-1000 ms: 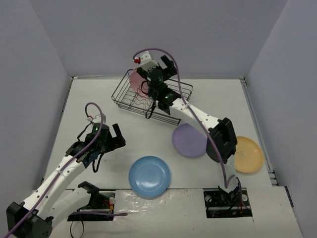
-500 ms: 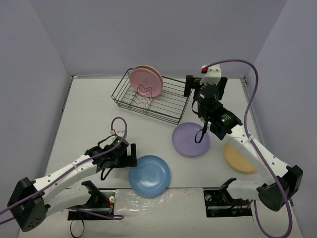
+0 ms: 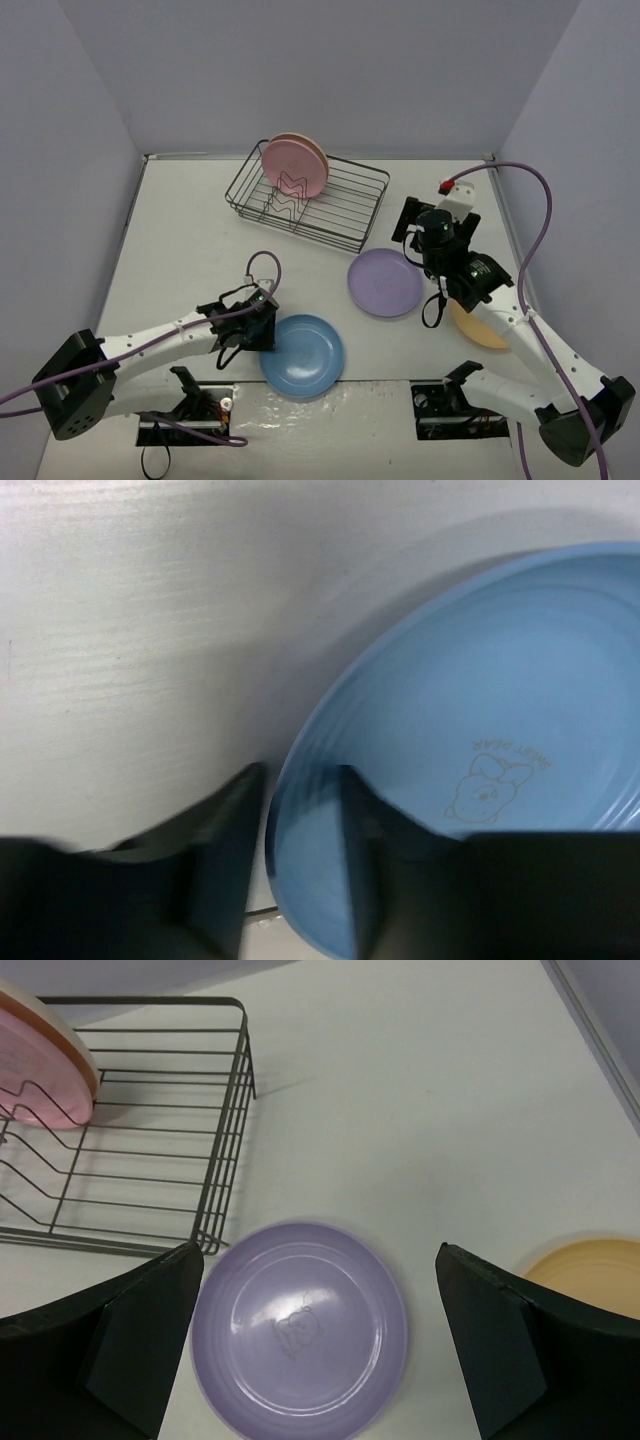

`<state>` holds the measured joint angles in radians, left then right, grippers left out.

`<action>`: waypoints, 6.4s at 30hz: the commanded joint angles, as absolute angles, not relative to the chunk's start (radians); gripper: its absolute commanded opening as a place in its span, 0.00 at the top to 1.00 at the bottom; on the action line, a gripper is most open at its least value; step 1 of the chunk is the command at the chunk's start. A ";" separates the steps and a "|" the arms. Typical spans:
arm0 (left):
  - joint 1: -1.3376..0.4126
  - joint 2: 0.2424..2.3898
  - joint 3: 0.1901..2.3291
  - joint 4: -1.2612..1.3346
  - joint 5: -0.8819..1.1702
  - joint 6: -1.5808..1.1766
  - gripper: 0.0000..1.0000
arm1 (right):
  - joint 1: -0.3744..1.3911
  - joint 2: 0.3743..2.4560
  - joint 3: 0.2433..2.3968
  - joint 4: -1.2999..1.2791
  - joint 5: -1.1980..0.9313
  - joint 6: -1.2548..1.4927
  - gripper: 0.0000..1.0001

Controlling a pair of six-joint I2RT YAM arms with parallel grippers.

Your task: Load the plates into the dish rack

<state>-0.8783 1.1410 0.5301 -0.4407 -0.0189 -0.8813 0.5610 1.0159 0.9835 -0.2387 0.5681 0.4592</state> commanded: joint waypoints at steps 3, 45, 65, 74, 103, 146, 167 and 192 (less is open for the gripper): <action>-0.888 1.158 0.567 -0.362 -0.038 -0.891 0.91 | 0.554 0.939 0.921 -0.283 0.451 0.459 0.00; -0.888 0.842 0.865 -0.315 -0.190 -0.593 1.00 | 0.595 1.161 0.862 -0.179 -0.449 0.278 0.88; -0.884 0.807 0.916 -0.543 -0.463 -0.723 0.03 | 0.631 1.137 1.123 -0.166 0.255 0.233 1.00; -0.704 0.819 0.852 -0.539 -0.338 -0.752 0.03 | 0.644 1.302 1.396 -0.054 0.369 0.072 1.00; -0.400 0.893 0.766 -0.440 -0.120 -0.703 0.03 | 0.759 2.173 1.968 0.637 0.782 -0.793 1.00; -0.399 0.874 0.778 -0.451 -0.090 -0.693 0.03 | 0.718 2.174 1.921 0.449 0.515 -0.639 0.20; -0.469 0.930 0.785 -0.383 0.066 -0.688 0.03 | 0.417 1.269 1.307 -0.121 0.435 0.340 0.00; -0.767 1.333 0.966 -0.216 -0.015 -0.736 0.03 | -0.058 1.162 0.704 -0.194 -0.292 0.443 0.08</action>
